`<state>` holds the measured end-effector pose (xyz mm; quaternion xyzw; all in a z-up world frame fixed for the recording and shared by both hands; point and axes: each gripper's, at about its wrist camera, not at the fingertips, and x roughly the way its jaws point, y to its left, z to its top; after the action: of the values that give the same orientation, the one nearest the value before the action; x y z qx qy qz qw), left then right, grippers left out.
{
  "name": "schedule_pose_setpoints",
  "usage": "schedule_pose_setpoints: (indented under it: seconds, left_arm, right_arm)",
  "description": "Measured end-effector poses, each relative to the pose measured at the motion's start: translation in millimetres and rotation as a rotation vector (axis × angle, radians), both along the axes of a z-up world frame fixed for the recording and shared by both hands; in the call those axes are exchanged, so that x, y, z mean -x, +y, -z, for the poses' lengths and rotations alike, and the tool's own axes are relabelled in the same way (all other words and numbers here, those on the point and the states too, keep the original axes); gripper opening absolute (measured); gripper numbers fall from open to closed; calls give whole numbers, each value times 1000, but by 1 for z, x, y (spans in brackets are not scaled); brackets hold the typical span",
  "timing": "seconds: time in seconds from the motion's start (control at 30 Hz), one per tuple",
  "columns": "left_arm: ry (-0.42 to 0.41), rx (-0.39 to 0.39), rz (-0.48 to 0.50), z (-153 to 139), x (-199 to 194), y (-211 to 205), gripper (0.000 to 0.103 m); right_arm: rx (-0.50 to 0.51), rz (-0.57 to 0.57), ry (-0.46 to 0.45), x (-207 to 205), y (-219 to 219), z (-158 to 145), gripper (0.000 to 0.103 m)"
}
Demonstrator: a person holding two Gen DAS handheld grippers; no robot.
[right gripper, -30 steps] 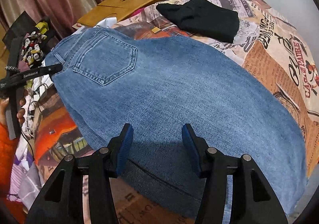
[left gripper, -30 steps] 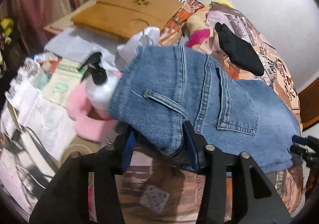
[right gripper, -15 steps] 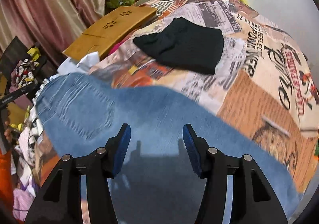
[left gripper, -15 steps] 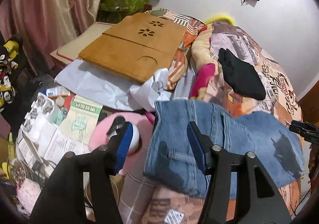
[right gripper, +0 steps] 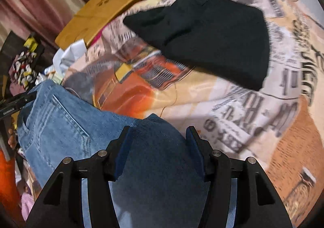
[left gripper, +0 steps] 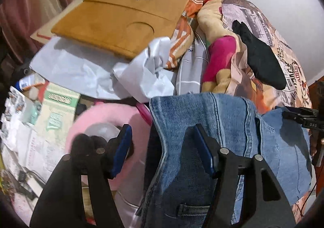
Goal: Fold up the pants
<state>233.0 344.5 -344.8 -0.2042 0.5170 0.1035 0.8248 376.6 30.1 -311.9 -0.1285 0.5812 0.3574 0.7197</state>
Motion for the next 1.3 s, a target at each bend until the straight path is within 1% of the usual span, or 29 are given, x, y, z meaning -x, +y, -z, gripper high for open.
schedule_pose_setpoints:
  seconds: [0.03,0.07,0.1,0.13,0.17,0.2,0.23,0.27,0.33,0.4,0.53,0.57,0.6,0.63,0.67,0.73,0.77,0.87,0.9,0.93,0.97,1.0,1.03,1.07,1.1,1.13,1.17,1.27,1.3]
  left_arm:
    - [-8,10,3,3,3,-1,56]
    - [-16,18,9,4,4,-1,47]
    - [-22,25,21,5,5,-3,42]
    - [-23,16,30,5,6,-5,33]
    - [-22,-29,37,4,7,-9,28]
    - [-20,-56,41,2,7,-11,25]
    - [-19,-111,43,1,8,-15,20]
    - [-17,-139,42,1,9,-16,15]
    - [-15,-198,27,1,12,-19,14]
    - [-5,-243,15,6,17,-21,14]
    - [34,-221,-4,21,21,-22,14]
    - [39,-233,-6,23,21,-25,14]
    - [46,-252,-5,24,21,-27,14]
    - [50,-255,-5,25,20,-28,14]
    - [57,-251,-8,24,20,-27,14]
    - [71,-233,-8,20,18,-24,14]
    - [72,-224,-14,15,19,-22,14]
    - [36,-229,-39,-13,25,-21,14]
    - [13,-238,-45,-24,28,-22,14]
    - [-14,-241,-51,-39,31,-24,14]
    - [-28,-236,-51,-46,32,-26,15]
    - [-51,-223,-50,-57,33,-30,16]
    - [-71,-207,-48,-66,33,-34,19]
    - [-96,-189,-42,-76,33,-42,27]
    - [-111,-181,-33,-83,31,-50,32]
    - [-124,-181,-22,-88,29,-60,42]
    - [-131,-183,-14,-92,27,-67,50]
    - [-138,-176,43,-99,16,-104,58]
    - [-133,-169,63,-98,12,-115,60]
  right_arm:
    - [-7,-11,0,3,0,2,51]
    - [-17,-13,-4,4,-1,2,51]
    - [-31,-8,-16,7,-3,1,50]
    - [-47,0,-28,9,-5,0,44]
    - [-58,11,-45,11,-7,-3,35]
    - [-42,24,-78,14,-8,-5,28]
    - [-34,29,-91,14,-7,-5,15]
    - [-35,29,-100,15,-8,-5,13]
    - [-20,19,-136,19,-6,-7,10]
    - [15,3,-198,27,-2,-10,8]
    - [95,-7,-287,34,6,-10,5]
    - [124,3,-304,34,8,-9,5]
    - [135,13,-310,31,4,-8,5]
    - [143,28,-314,29,1,-9,5]
    - [147,50,-324,27,-2,-11,5]
    - [184,104,-375,24,-12,-19,5]
    - [178,120,-377,22,-20,-24,5]
    - [99,210,-301,22,-66,-47,6]
    - [84,228,-296,25,-77,-53,8]
    - [69,251,-297,30,-93,-60,16]
    - [57,284,-301,35,-115,-67,30]
    - [48,312,-308,41,-130,-72,38]
    - [39,342,-321,49,-145,-78,50]
    - [31,377,-339,57,-165,-85,52]
    - [28,412,-350,65,-185,-90,52]
    - [28,440,-351,71,-201,-93,52]
    - [29,481,-350,78,-223,-97,52]
    - [37,593,-361,101,-284,-102,52]
    - [47,634,-359,109,-306,-102,52]
